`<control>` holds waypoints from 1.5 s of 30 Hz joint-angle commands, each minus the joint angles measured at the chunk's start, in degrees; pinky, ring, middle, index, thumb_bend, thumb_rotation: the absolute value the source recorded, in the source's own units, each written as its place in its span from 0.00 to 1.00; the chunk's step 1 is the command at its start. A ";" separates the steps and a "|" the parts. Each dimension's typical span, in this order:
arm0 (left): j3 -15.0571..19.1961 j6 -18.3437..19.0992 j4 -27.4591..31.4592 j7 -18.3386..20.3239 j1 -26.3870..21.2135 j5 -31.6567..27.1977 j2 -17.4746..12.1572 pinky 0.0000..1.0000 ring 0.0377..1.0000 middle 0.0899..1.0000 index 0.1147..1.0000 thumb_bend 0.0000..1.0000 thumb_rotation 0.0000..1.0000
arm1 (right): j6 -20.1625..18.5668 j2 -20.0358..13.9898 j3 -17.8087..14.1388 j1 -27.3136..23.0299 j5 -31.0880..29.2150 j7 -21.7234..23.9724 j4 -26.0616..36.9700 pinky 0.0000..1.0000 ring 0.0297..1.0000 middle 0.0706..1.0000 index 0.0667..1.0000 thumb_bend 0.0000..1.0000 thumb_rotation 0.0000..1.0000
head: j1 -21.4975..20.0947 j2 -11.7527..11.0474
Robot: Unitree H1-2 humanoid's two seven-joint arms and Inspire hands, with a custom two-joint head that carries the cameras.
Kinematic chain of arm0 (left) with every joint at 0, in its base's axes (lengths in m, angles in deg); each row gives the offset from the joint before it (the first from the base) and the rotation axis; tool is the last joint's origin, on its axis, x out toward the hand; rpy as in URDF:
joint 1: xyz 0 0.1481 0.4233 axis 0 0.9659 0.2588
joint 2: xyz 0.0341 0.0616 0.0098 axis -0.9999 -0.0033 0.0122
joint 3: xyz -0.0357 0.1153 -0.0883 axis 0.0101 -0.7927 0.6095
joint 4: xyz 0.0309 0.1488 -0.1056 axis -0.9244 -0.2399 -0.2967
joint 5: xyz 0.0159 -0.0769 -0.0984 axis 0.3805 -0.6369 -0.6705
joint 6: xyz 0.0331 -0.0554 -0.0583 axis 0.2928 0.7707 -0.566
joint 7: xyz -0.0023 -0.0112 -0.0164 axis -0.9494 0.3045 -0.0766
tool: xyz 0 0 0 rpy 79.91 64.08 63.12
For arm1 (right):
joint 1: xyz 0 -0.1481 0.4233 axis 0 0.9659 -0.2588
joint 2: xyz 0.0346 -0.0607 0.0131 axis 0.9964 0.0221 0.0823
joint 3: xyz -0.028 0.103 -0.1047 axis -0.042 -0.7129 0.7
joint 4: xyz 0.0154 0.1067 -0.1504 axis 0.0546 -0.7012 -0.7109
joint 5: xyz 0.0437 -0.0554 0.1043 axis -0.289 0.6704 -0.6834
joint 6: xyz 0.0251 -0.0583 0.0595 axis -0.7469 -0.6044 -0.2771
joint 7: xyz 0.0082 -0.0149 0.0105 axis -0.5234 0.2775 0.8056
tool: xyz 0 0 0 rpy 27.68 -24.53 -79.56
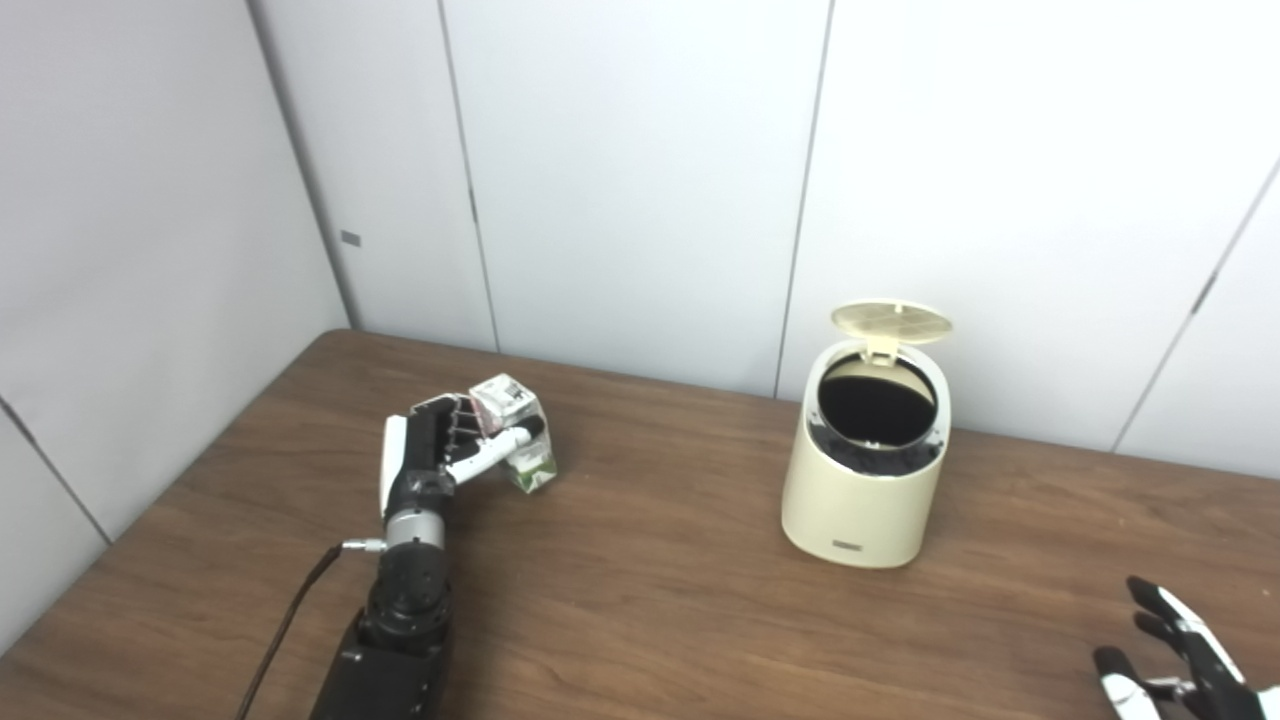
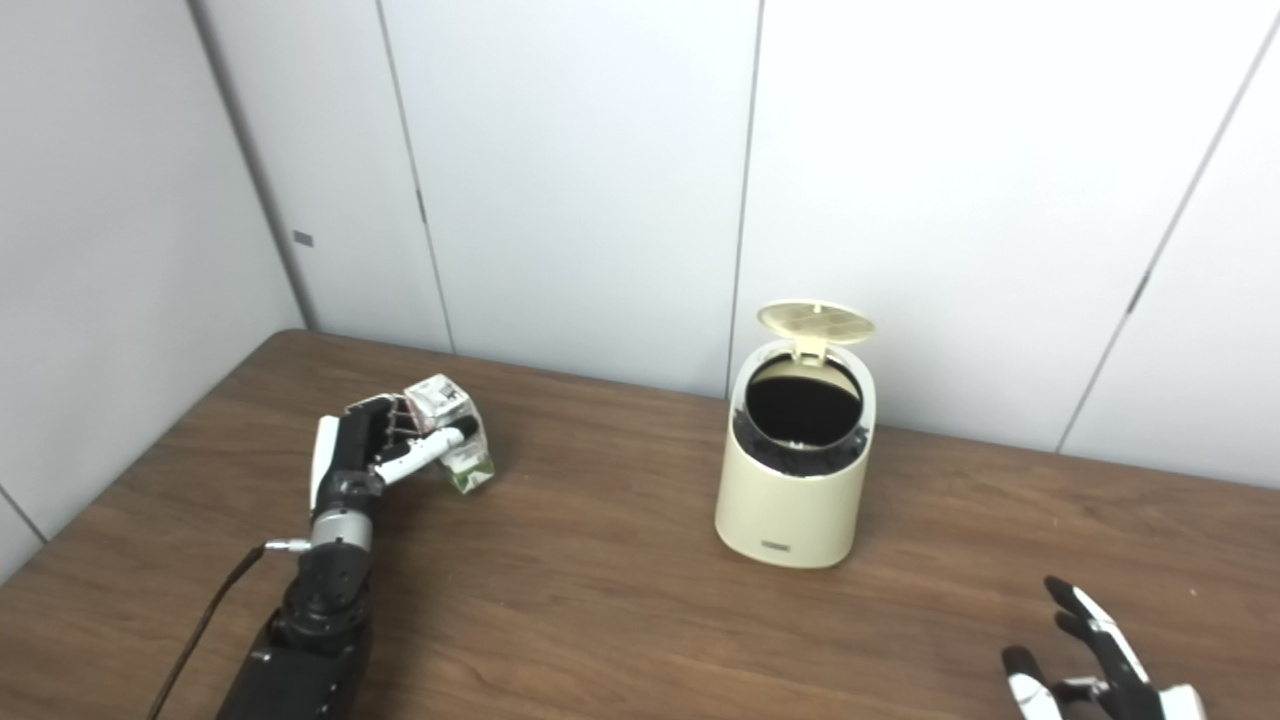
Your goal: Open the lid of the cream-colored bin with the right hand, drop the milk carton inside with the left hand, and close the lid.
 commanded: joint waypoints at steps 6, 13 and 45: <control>2.16 0.52 14.40 1.83 -1.95 -0.99 -1.13 0.37 0.45 0.44 0.40 0.50 0.00 | -5.74 2.57 3.91 -1.83 5.22 0.98 3.49 0.73 0.84 0.86 0.86 0.17 0.15 | -5.71 0.61; -1.31 0.97 20.69 3.81 0.49 1.31 0.63 0.40 0.46 0.44 0.39 0.50 0.00 | -4.74 4.31 4.59 -3.66 5.64 -1.99 -1.00 0.76 0.85 0.87 0.86 0.14 0.13 | -8.87 0.63; -14.58 -31.87 22.43 4.04 5.14 16.96 11.06 0.38 0.42 0.42 0.44 0.50 0.00 | -5.22 5.53 6.39 -6.34 5.59 -4.90 -5.45 0.78 0.86 0.88 0.86 0.19 0.42 | -11.18 0.53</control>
